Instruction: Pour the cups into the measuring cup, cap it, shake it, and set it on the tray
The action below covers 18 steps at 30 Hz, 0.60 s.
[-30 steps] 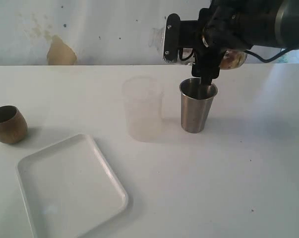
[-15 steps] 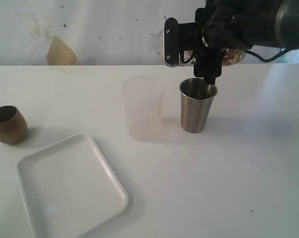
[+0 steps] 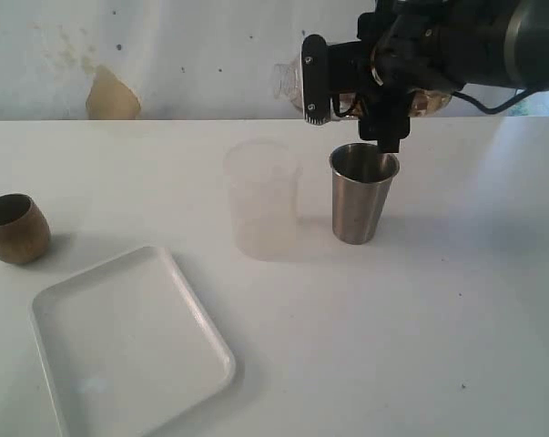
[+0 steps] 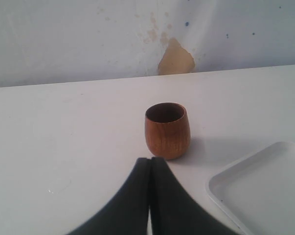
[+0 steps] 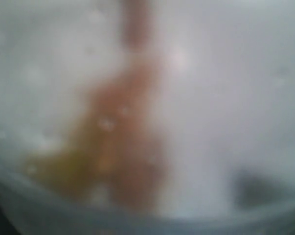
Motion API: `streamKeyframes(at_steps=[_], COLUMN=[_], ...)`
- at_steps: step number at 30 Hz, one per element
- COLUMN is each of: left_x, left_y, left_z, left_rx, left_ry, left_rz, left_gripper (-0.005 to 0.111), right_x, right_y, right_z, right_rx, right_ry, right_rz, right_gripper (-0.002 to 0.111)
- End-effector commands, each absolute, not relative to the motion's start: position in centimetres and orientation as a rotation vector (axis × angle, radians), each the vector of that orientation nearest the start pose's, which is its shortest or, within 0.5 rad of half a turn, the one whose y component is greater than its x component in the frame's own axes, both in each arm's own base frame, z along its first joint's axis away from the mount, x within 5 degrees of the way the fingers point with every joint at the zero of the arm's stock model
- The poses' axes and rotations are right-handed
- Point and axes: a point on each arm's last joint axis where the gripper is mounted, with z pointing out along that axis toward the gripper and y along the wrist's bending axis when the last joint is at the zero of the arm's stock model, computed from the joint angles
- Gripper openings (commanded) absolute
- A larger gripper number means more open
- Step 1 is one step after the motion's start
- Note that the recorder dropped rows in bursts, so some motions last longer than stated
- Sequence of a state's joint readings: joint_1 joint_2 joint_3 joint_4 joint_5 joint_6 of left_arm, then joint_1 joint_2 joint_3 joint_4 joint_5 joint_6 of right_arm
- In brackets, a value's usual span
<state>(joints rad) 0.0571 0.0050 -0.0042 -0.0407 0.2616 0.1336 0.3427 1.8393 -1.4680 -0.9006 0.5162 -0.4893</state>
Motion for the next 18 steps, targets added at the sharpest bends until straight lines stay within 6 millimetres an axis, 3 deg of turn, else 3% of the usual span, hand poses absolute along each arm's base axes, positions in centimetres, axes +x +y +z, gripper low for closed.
streamKeyframes(at_steps=[1, 18], left_x=[5.5, 5.5], left_y=[0.2, 0.2], left_z=[19.0, 19.0], left_rx=[0.04, 0.04], left_ry=[1.74, 1.74], left_rz=[0.103, 0.103], left_gripper=[0.0, 0.0], right_x=[41.5, 42.0], right_y=[11.0, 11.6], right_z=[29.7, 28.4], right_rx=[-1.545, -1.625], right_ry=[1.655, 1.608], right_rz=[-0.997, -1.043], right_gripper=[0.0, 0.0])
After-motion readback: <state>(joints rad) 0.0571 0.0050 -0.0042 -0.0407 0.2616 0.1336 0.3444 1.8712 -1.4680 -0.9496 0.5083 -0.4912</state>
